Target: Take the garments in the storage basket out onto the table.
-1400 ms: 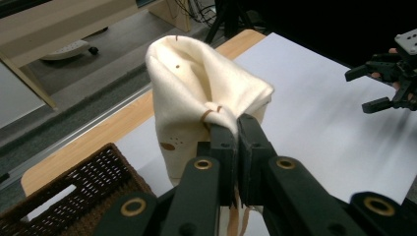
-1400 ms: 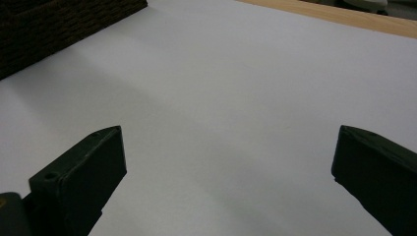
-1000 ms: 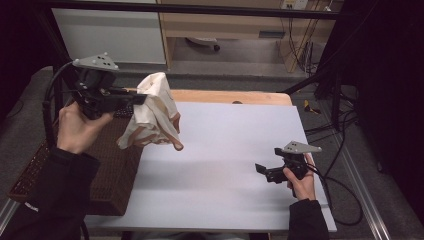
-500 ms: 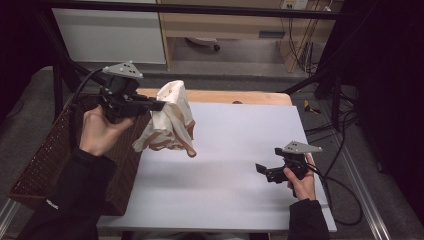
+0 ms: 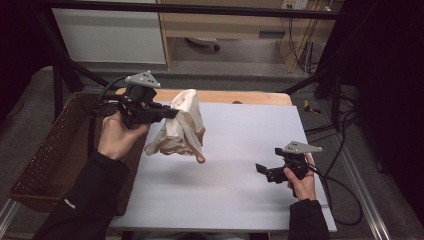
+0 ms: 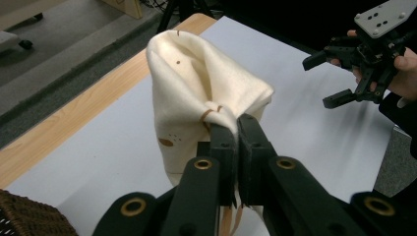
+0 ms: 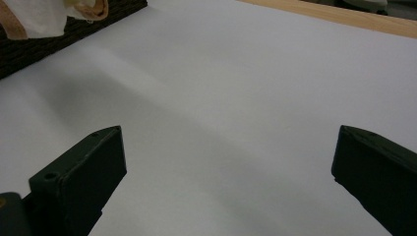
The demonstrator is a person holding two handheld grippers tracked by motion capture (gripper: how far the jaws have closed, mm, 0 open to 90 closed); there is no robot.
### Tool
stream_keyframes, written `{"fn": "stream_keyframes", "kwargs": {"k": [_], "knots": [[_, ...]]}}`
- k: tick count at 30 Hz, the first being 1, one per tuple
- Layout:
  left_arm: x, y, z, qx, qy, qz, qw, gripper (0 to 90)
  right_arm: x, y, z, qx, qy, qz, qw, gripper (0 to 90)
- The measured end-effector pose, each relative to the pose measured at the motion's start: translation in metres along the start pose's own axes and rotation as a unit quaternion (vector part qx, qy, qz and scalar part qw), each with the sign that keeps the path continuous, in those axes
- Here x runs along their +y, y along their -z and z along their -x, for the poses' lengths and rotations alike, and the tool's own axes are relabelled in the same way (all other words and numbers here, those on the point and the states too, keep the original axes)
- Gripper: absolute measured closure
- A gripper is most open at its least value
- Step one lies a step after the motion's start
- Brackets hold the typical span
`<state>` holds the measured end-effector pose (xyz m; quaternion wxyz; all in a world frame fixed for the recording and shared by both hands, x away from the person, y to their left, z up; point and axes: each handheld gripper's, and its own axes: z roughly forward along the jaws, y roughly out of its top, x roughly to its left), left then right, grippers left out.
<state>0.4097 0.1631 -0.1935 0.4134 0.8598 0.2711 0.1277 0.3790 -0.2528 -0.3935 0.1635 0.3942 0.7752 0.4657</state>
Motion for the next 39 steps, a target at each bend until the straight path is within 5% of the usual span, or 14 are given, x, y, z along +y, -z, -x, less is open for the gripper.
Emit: {"fn": "stream_keyframes", "kwargs": {"k": [30,39], "knots": [[-0.031,-0.071,0.013,-0.019,0.004,-0.034,0.9992,86.2,0.000,0.001,0.000,0.000,-0.001,0.001,1.0000,0.6],[-0.046,-0.090,0.018,-0.039,0.012,-0.034,0.9986,86.1,0.000,0.001,0.000,0.001,-0.001,0.001,1.0000,0.7]]}}
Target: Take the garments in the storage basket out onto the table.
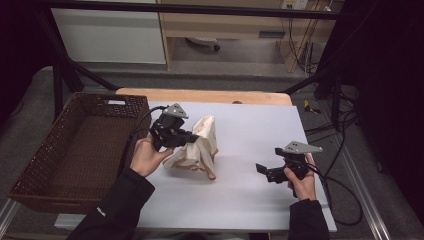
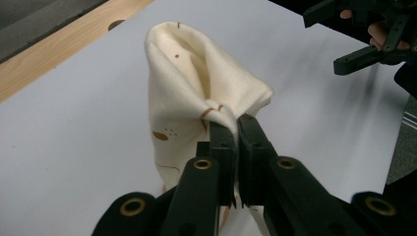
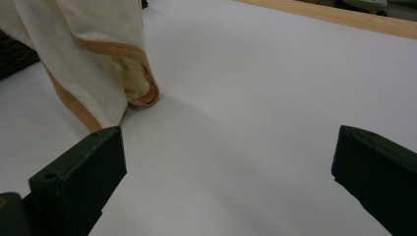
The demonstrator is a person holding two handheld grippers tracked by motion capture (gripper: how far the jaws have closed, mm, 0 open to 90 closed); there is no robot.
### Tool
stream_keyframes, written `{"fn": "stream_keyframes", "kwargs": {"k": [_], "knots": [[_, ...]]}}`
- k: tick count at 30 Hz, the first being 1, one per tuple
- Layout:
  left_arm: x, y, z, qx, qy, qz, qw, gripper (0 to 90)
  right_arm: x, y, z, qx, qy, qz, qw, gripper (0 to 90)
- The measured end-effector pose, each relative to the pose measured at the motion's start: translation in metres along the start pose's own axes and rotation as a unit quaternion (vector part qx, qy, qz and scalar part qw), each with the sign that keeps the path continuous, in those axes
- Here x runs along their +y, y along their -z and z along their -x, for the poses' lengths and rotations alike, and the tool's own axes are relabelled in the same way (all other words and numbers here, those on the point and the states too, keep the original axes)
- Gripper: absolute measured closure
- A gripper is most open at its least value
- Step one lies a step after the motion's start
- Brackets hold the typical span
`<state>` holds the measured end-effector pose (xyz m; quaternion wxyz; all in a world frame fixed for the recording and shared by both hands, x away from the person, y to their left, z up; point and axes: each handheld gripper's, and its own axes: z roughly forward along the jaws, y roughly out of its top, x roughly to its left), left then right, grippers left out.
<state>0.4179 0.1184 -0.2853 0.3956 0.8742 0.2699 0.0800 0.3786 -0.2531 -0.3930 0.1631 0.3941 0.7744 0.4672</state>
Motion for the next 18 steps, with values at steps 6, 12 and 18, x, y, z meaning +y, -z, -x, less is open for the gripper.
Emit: {"fn": "stream_keyframes", "kwargs": {"k": [6,12,18], "knots": [[-0.008,-0.012,0.001,-0.004,0.004,-0.007,1.0000,85.7,0.000,0.000,0.000,-0.001,-0.001,0.001,1.0000,0.6],[-0.015,-0.021,0.002,-0.006,0.008,-0.010,0.9999,85.2,0.000,0.000,0.000,0.000,-0.001,0.000,1.0000,0.6],[-0.020,-0.026,0.002,-0.002,0.009,-0.012,0.9999,76.1,0.000,0.000,0.000,-0.001,-0.002,0.002,1.0000,0.6]]}}
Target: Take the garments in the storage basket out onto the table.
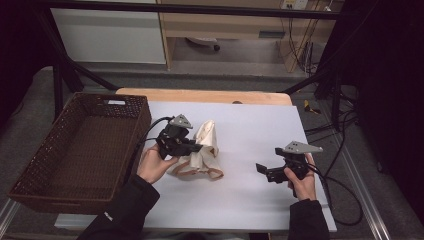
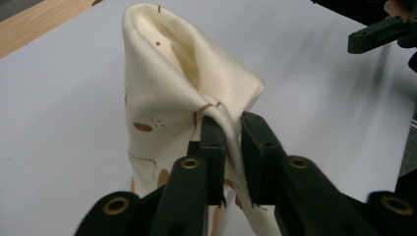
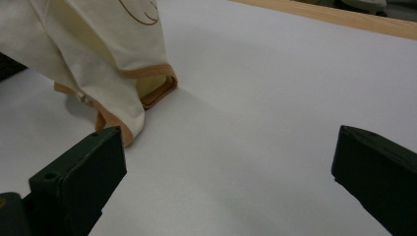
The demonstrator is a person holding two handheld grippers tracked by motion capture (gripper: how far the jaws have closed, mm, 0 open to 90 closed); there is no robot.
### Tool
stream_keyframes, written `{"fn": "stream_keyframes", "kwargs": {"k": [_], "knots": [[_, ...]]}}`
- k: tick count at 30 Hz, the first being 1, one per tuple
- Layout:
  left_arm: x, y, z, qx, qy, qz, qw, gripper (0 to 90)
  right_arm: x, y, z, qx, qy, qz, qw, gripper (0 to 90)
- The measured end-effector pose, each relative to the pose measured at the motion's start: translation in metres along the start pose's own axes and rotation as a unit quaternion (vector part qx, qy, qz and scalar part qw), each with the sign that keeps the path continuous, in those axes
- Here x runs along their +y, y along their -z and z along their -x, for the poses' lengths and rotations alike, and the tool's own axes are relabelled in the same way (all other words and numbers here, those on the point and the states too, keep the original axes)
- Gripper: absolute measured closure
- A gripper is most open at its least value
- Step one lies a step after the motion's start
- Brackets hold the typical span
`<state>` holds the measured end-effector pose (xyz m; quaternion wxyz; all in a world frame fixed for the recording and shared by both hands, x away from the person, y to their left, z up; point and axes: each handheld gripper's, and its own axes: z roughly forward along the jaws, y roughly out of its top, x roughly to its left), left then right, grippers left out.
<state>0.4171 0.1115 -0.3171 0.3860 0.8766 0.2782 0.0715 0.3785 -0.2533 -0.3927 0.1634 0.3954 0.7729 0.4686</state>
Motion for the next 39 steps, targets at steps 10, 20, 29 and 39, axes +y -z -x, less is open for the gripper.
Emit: {"fn": "stream_keyframes", "kwargs": {"k": [10,20,29,39], "knots": [[-0.009,0.010,-0.004,0.015,0.008,0.005,0.9998,36.3,0.000,0.000,0.000,0.000,0.001,0.001,1.0000,0.6],[-0.016,0.028,-0.004,0.041,0.025,0.024,0.9986,5.9,0.000,0.000,0.000,0.000,0.000,0.000,1.0000,0.6],[-0.021,0.049,0.003,0.058,0.018,0.040,0.9974,4.4,0.000,0.001,0.000,0.000,-0.002,0.001,1.0000,0.6],[-0.044,0.079,-0.004,0.075,0.026,0.056,0.9953,4.4,0.000,0.001,0.001,0.001,-0.001,0.002,1.0000,0.6]]}}
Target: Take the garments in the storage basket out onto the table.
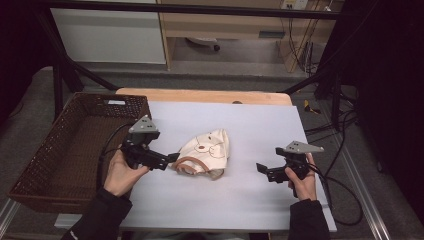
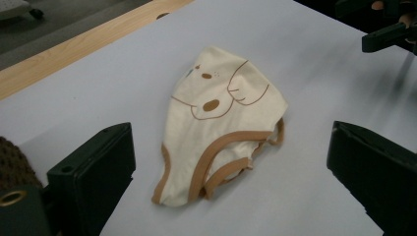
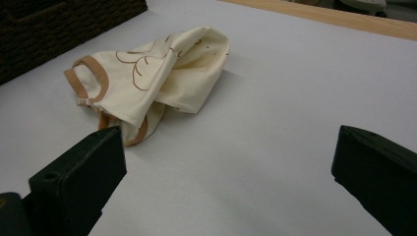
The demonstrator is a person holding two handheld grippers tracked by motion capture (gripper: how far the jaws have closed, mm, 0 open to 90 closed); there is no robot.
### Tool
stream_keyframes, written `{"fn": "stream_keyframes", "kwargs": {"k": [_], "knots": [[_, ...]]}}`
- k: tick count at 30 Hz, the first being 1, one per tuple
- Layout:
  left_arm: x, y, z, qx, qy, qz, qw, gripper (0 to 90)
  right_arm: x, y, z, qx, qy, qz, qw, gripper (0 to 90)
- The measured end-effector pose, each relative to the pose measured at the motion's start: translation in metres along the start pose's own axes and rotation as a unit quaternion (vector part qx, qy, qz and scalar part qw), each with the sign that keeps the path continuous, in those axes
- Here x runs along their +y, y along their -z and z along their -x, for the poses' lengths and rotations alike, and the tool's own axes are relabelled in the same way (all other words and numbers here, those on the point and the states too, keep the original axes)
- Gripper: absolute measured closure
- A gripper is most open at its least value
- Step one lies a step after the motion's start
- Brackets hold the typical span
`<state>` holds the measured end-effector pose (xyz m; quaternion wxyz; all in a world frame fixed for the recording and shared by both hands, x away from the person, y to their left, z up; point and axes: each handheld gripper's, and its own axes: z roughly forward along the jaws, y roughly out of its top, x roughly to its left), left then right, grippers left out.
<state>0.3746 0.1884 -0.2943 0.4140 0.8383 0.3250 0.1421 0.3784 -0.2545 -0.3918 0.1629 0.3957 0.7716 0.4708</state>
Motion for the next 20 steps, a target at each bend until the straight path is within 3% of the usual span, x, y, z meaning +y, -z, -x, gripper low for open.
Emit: {"fn": "stream_keyframes", "kwargs": {"k": [12,20], "knots": [[-0.047,0.020,-0.030,0.008,0.028,0.007,0.9996,4.4,-0.001,-0.002,-0.001,0.002,-0.003,-0.005,1.0000,0.6],[-0.060,0.024,-0.039,0.010,0.039,0.012,0.9991,4.5,-0.001,-0.003,-0.002,0.005,-0.007,-0.005,1.0000,0.6]]}}
